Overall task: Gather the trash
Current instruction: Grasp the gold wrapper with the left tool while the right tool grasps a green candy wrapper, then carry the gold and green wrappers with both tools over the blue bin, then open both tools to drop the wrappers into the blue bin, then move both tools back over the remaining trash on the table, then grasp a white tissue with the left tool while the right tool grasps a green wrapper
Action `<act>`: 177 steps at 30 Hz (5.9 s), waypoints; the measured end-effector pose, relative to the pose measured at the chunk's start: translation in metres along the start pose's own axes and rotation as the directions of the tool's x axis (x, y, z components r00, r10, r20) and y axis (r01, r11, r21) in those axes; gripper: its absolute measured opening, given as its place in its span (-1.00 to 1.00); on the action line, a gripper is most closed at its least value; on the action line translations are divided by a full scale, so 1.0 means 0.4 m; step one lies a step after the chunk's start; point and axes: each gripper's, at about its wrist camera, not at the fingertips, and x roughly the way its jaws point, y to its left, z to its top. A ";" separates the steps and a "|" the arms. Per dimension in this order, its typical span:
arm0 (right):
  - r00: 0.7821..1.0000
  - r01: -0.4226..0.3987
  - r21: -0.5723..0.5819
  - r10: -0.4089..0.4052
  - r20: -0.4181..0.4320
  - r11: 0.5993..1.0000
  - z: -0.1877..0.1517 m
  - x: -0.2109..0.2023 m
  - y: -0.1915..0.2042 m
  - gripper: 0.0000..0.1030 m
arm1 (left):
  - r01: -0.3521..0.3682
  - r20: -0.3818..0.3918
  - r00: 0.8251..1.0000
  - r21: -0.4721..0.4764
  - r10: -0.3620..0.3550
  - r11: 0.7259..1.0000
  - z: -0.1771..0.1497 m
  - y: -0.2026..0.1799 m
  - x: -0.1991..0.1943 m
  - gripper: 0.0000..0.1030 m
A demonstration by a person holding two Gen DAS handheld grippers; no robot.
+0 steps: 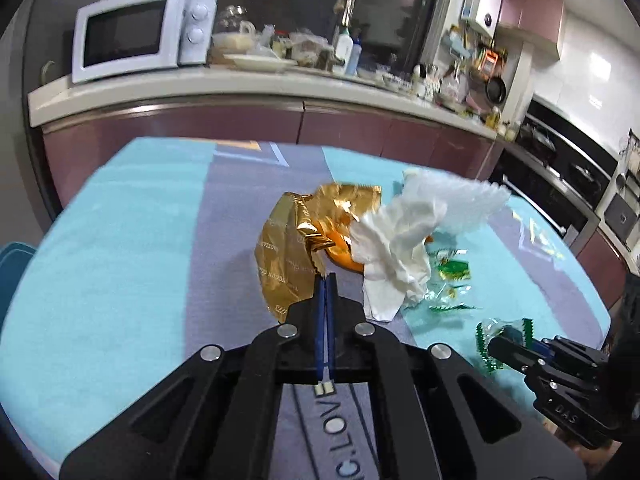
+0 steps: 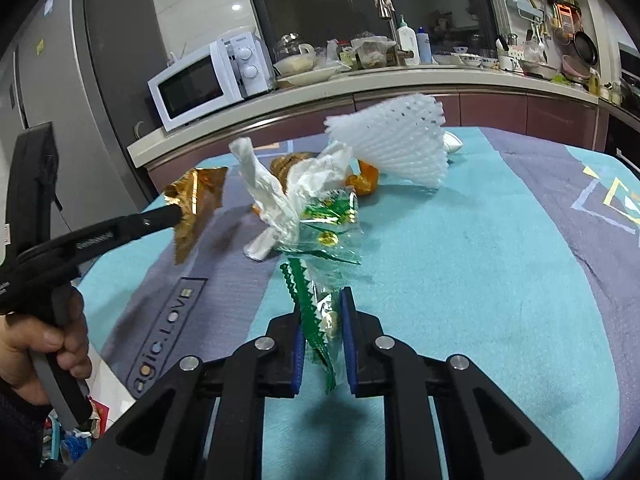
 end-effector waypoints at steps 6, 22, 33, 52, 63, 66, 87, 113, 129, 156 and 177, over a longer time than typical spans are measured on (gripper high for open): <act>0.999 -0.017 -0.014 0.017 0.032 1.000 0.006 -0.032 0.026 -0.73 | -0.002 0.072 0.997 -0.020 0.004 1.000 0.010 0.024 -0.108 -0.98; 0.969 -0.197 -0.158 0.216 0.116 0.968 0.092 -0.080 0.234 -0.73 | -0.109 0.259 0.956 -0.131 0.140 0.985 0.000 0.225 -0.418 -0.98; 0.910 -0.374 -0.293 0.410 0.068 0.880 0.200 0.004 0.461 -0.73 | -0.277 0.329 0.877 -0.247 0.349 0.928 -0.008 0.475 -0.626 -0.98; 0.776 -0.606 -0.182 0.526 -0.347 0.774 0.257 0.501 0.908 -0.73 | -0.392 0.067 0.890 -0.389 0.450 0.833 -0.132 0.875 -0.538 -0.98; 0.779 -0.552 -0.223 0.400 -0.483 0.804 0.206 0.659 1.028 -0.44 | -0.432 -0.106 0.897 -0.414 0.429 0.802 -0.170 0.978 -0.346 -0.69; 0.784 -0.542 -0.242 0.380 -0.491 0.805 0.196 0.669 1.037 -0.38 | -0.442 -0.106 0.891 -0.427 0.442 0.789 -0.170 0.982 -0.341 -0.28; 0.814 -0.557 -0.245 0.462 -0.353 0.794 0.240 0.530 0.963 0.66 | -0.445 0.078 0.852 -0.415 0.518 0.794 -0.155 0.839 -0.568 0.89; 0.954 -0.169 -0.265 0.225 0.199 0.949 0.139 -0.005 0.376 0.87 | -0.265 0.292 0.914 -0.095 0.282 0.959 -0.096 0.277 -0.558 0.89; 0.957 0.147 -0.033 -0.133 0.256 0.989 -0.002 -0.158 0.044 0.87 | -0.043 0.190 0.982 0.107 0.022 0.993 -0.155 -0.025 -0.371 0.89; 0.988 0.114 0.094 -0.123 0.094 0.989 0.102 0.028 -0.091 0.86 | 0.012 0.089 0.996 0.145 -0.025 0.989 0.080 -0.132 0.053 0.86; 0.999 0.002 0.054 0.000 -0.040 0.999 0.138 0.159 -0.048 0.19 | 0.079 -0.004 0.997 0.083 -0.079 0.993 0.070 -0.070 0.130 -0.87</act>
